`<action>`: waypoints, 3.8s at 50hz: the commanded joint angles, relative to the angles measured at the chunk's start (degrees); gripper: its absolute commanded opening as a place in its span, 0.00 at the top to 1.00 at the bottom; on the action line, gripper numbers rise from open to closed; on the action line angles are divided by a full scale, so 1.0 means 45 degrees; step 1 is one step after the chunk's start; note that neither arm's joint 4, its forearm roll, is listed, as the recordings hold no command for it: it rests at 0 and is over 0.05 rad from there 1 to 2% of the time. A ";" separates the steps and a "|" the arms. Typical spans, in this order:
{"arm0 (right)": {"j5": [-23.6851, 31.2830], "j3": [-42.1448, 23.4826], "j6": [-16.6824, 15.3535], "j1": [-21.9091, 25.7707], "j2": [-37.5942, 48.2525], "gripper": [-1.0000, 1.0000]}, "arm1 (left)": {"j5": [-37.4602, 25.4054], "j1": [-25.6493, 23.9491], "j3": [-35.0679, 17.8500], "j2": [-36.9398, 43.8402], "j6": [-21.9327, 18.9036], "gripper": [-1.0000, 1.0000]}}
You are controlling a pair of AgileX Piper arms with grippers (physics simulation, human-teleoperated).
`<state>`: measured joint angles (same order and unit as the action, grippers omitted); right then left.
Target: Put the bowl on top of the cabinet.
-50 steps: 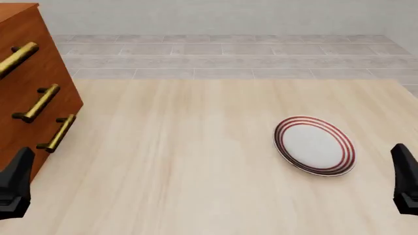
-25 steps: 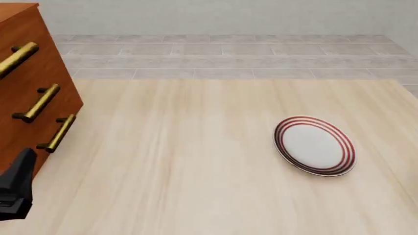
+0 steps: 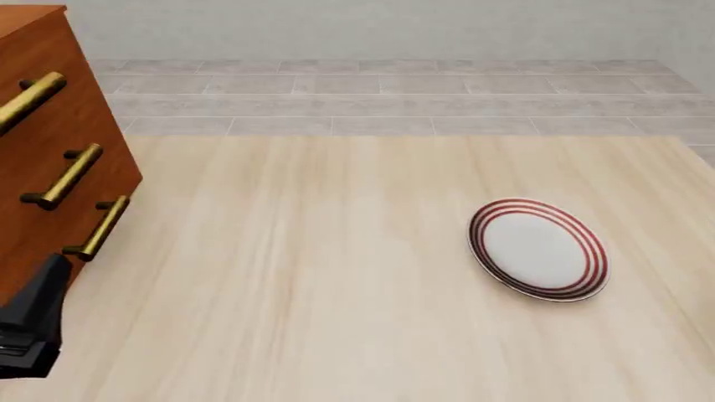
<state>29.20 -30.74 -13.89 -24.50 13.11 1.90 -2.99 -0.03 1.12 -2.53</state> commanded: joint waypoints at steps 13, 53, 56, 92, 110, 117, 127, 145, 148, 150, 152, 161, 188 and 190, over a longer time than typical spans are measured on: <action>0.2353 -0.2075 -0.1239 -0.2163 0.1394 0.00 | 0.2132 -0.0828 -0.0005 0.2200 -0.0016 0.00; -0.1449 -0.0228 -0.2962 -0.5217 0.5552 0.00 | 0.3750 -0.1242 0.0004 0.4070 0.0008 0.00; -0.1801 -0.0157 -0.2995 -0.5288 0.5911 0.00 | 0.3690 -0.1246 0.0004 0.3997 0.0021 0.00; -0.5315 0.1004 -0.3638 -0.6093 0.9498 0.00 | 0.4100 -0.1173 0.0004 0.4524 0.0011 0.00; -0.6437 0.1091 -0.3793 -0.6331 1.0940 0.00 | 0.3913 -0.1144 0.0004 0.4337 -0.0045 0.00; -0.6970 0.1037 -0.3965 -0.6545 1.1699 0.00 | 0.4000 -0.1088 0.0004 0.4472 -0.0084 0.00; -0.7560 0.0922 -0.3968 -0.6649 1.2762 0.00 | 0.4378 -0.1124 0.0004 0.4884 -0.0158 0.00; -0.8474 0.0546 -0.4097 -0.6981 1.4568 0.00 | 0.4734 -0.1035 0.0004 0.5303 -0.0194 0.00; -0.8603 0.0464 -0.4233 -0.7106 1.4800 0.00 | 0.4795 -0.1033 0.0004 0.5376 -0.0184 0.00; -0.8640 0.0406 -0.4269 -0.7164 1.4899 0.00 | 0.4789 -0.1046 0.0004 0.5377 -0.0170 0.00; -0.8670 0.0386 -0.4277 -0.7178 1.5003 0.00 | 0.4823 -0.1043 0.0004 0.5423 -0.0177 0.00; -0.8894 0.0261 -0.4320 -0.7300 1.5576 0.00 | 0.4832 -0.1002 0.0005 0.5455 -0.0181 0.00; -0.9845 0.0053 -0.4598 -0.7552 1.7667 0.00 | 0.4823 -0.0962 0.0005 0.5493 -0.0216 0.00; -0.9877 0.0014 -0.4625 -0.7600 1.7779 0.00 | 0.4860 -0.0957 0.0005 0.5526 -0.0225 0.00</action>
<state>-14.04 -30.14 -34.10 -58.05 90.16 23.62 -7.38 0.00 25.79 -3.48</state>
